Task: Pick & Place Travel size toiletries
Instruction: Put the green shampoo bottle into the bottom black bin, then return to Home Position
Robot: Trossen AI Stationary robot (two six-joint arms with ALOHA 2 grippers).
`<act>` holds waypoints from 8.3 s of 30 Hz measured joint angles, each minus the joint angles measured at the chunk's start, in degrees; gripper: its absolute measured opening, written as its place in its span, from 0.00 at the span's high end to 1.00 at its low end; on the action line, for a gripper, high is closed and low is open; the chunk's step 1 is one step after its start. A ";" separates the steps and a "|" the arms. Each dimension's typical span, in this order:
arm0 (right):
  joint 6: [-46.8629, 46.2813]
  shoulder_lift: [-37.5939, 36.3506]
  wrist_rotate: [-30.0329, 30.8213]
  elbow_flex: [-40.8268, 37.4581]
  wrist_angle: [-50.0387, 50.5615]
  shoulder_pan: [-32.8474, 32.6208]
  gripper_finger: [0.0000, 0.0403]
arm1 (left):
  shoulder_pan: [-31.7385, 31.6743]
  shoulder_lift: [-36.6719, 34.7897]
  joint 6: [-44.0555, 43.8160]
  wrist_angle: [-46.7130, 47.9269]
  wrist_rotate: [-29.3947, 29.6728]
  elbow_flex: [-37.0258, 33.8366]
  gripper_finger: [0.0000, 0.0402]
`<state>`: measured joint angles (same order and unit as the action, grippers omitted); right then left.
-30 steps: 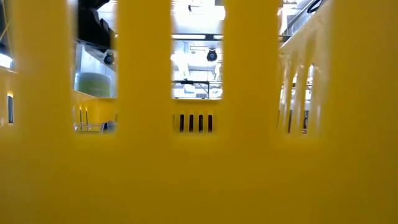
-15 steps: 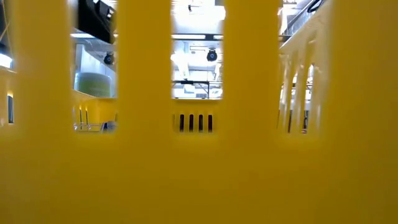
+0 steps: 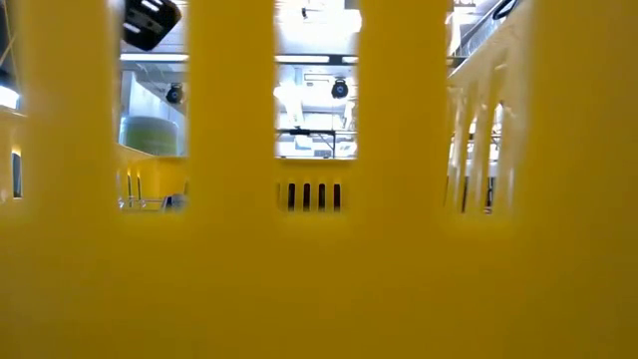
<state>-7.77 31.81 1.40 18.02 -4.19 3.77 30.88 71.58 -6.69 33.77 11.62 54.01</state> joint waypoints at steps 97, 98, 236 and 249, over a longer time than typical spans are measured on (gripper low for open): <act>0.30 3.39 -3.09 0.02 1.05 -0.02 1.00 | 8.84 32.52 -17.78 2.11 -11.45 9.08 0.46; 0.30 3.39 -3.10 0.02 1.05 -0.01 1.00 | 8.84 32.52 -17.78 2.11 -11.45 9.08 0.47; 1.86 3.38 -6.44 0.02 3.66 0.00 1.00 | -19.57 26.91 -50.93 -3.61 -8.19 17.93 0.34; 1.90 3.37 -6.50 0.01 3.93 0.00 1.00 | -21.55 22.24 -34.85 -3.80 -7.63 17.93 0.56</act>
<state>-5.87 35.18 -5.10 18.03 -0.25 3.77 9.33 93.82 -41.53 29.97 3.99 71.94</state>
